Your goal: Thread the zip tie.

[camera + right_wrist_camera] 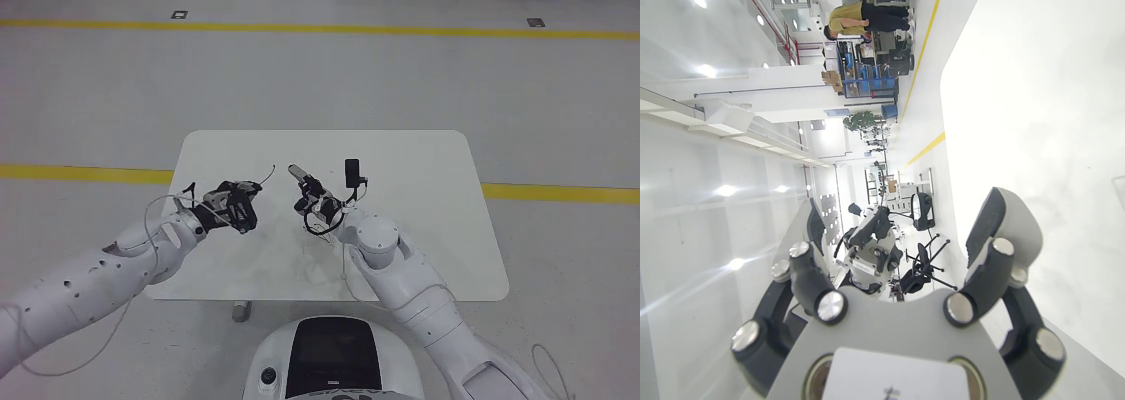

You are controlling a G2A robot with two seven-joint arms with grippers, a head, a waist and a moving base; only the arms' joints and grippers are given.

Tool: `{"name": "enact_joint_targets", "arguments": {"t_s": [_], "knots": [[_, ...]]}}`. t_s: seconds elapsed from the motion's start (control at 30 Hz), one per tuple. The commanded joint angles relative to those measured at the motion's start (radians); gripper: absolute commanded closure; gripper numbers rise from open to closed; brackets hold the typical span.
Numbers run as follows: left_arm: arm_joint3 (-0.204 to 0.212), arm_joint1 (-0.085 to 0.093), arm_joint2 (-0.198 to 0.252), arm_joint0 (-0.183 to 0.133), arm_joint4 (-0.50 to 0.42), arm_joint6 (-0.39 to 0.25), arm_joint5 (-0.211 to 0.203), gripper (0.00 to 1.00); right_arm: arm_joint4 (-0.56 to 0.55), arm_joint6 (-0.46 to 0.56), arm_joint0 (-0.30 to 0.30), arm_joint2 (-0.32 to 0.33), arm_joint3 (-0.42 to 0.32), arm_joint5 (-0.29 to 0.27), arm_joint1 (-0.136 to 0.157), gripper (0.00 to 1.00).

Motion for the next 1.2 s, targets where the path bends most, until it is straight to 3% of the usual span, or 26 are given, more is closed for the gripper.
{"name": "enact_joint_targets", "arguments": {"t_s": [0.0, 0.13, 0.4, 0.77, 0.83, 0.93, 1.1, 1.17], "knots": [[0.019, -0.002, -0.017, -0.006, -0.015, 0.014, -0.034, 1.00, 0.000, 0.000, 0.000, 0.000, 0.000, 0.000, 0.000, 0.00], [0.046, -0.007, -0.044, -0.014, -0.033, 0.014, -0.086, 1.00, 0.001, 0.031, -0.020, 0.044, -0.019, -0.021, 0.013, 0.00], [0.067, -0.011, -0.084, -0.003, -0.043, 0.040, -0.132, 1.00, 0.014, 0.256, -0.080, 0.184, -0.077, -0.044, 0.060, 0.00], [0.057, -0.017, -0.097, -0.003, -0.043, 0.031, -0.154, 1.00, 0.017, 0.261, -0.082, 0.192, -0.080, -0.045, 0.062, 0.00], [0.065, -0.021, -0.118, -0.019, -0.061, 0.025, -0.188, 1.00, 0.017, 0.261, -0.082, 0.192, -0.080, -0.045, 0.062, 0.00], [0.080, -0.027, -0.148, -0.050, -0.102, 0.020, -0.284, 1.00, 0.017, 0.261, -0.082, 0.192, -0.080, -0.045, 0.062, 0.00], [0.150, -0.047, -0.181, -0.100, -0.176, 0.028, -0.447, 1.00, 0.017, 0.261, -0.082, 0.192, -0.080, -0.045, 0.062, 0.00], [0.172, -0.060, -0.168, -0.105, -0.228, 0.055, -0.460, 1.00, 0.017, 0.261, -0.082, 0.192, -0.080, -0.045, 0.062, 0.00]]}}
